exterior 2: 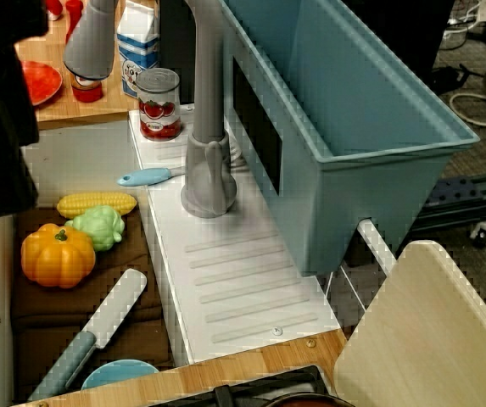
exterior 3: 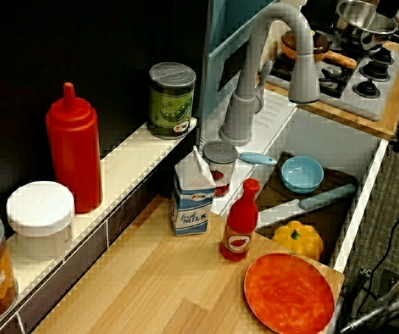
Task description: Push into sink
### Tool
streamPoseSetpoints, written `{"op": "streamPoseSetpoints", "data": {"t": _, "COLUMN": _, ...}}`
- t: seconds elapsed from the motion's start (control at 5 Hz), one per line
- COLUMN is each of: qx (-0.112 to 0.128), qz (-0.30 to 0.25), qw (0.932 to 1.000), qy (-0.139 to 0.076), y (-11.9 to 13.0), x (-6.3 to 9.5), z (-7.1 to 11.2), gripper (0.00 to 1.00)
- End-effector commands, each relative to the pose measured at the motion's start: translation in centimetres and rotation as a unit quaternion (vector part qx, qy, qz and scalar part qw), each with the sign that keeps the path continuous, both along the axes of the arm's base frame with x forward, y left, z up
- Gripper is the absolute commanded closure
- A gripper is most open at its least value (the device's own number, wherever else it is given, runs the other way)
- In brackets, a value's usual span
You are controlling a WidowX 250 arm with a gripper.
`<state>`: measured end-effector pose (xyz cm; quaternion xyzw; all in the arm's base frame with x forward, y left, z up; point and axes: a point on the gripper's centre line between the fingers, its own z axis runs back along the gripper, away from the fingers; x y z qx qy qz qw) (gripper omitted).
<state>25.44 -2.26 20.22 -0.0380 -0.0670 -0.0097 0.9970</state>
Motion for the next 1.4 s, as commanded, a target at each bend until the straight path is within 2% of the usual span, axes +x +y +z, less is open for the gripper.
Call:
{"op": "streamPoseSetpoints", "data": {"t": 0.0, "qx": -0.001, "qz": -0.001, "qw": 0.9998, "qy": -0.018, "y": 0.3, "x": 0.3, "z": 1.1, "gripper": 0.0}}
{"op": "streamPoseSetpoints", "data": {"t": 0.6, "qx": -0.001, "qz": -0.001, "qw": 0.9998, "qy": -0.018, "y": 0.3, "x": 0.3, "z": 1.1, "gripper": 0.0}}
{"op": "streamPoseSetpoints", "data": {"t": 0.8, "qx": 0.005, "qz": 0.009, "qw": 0.9995, "qy": -0.03, "y": 4.0, "x": 2.6, "z": 0.5, "gripper": 0.0}}
{"op": "streamPoseSetpoints", "data": {"t": 1.0, "qx": 0.012, "qz": 0.03, "qw": 0.9992, "qy": -0.026, "y": 7.3, "x": 3.4, "z": -1.2, "gripper": 0.0}}
{"op": "streamPoseSetpoints", "data": {"t": 1.2, "qx": 0.011, "qz": 0.023, "qw": 0.9994, "qy": -0.025, "y": 8.8, "x": 3.1, "z": -3.3, "gripper": 0.0}}
